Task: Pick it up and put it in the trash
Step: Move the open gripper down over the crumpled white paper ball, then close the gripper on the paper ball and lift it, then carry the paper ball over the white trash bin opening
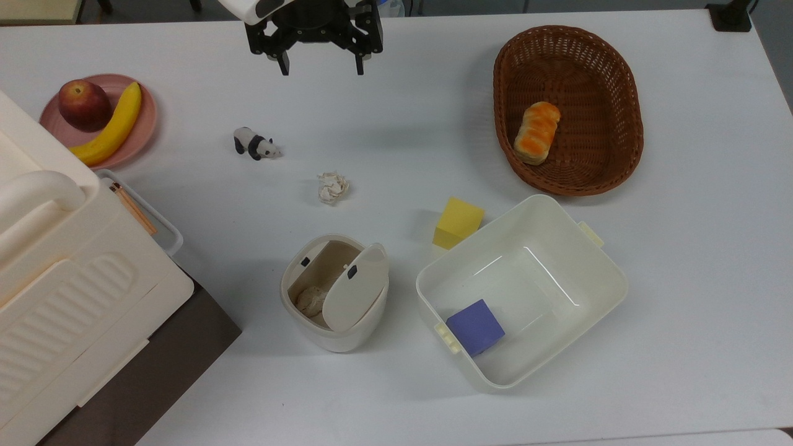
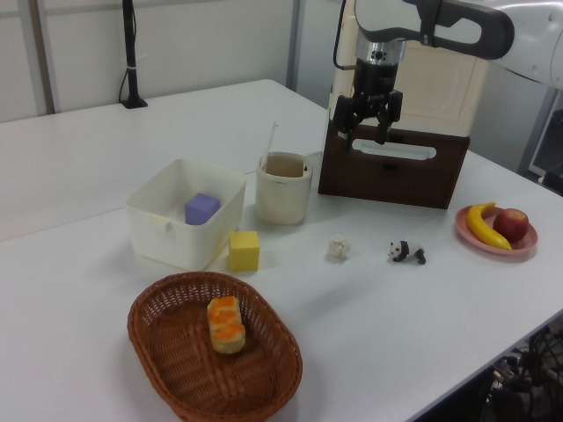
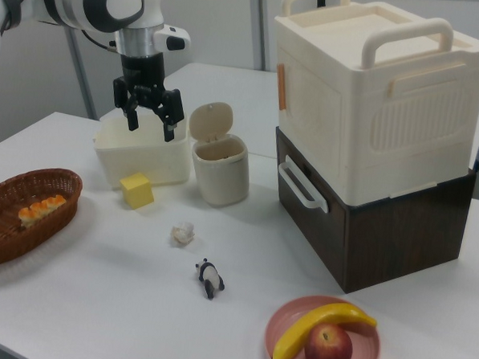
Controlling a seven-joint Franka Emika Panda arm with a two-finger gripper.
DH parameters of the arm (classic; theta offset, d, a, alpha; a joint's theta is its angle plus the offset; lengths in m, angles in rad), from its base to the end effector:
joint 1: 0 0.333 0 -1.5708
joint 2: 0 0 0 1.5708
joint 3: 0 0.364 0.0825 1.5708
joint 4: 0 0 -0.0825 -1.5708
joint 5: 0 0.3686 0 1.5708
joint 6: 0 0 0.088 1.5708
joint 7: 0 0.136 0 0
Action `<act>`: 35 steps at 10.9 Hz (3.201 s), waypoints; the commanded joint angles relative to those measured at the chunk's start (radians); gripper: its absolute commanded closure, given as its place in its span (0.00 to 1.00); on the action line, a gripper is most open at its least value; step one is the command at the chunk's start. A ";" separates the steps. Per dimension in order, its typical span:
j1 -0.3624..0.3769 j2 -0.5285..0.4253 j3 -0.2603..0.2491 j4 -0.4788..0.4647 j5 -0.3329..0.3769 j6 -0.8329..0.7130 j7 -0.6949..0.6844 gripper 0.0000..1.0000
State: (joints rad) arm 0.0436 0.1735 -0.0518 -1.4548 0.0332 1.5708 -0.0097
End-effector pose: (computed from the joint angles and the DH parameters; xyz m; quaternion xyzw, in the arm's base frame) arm 0.5968 0.0025 0.5978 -0.9995 -0.0005 0.0285 0.0124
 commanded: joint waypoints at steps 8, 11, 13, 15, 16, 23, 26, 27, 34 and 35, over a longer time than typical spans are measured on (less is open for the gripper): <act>-0.008 0.015 -0.002 -0.102 -0.006 0.105 -0.032 0.00; -0.011 0.084 -0.002 -0.141 -0.042 0.192 -0.062 0.00; -0.019 0.118 -0.002 -0.145 -0.045 0.216 -0.073 0.00; -0.001 0.148 0.000 -0.209 -0.074 0.320 -0.069 0.00; 0.008 0.170 0.000 -0.246 -0.078 0.389 -0.064 0.00; 0.047 0.253 0.001 -0.308 -0.160 0.457 -0.072 0.88; 0.041 0.241 0.001 -0.218 -0.145 0.446 -0.061 1.00; 0.036 0.227 0.001 -0.173 -0.128 0.448 -0.059 1.00; -0.013 0.248 -0.003 0.013 0.001 0.744 0.041 0.86; -0.011 0.279 -0.003 0.013 -0.004 0.827 0.080 0.45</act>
State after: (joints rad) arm 0.0326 0.4017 -0.0516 -1.4464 0.0172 2.2371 -0.0163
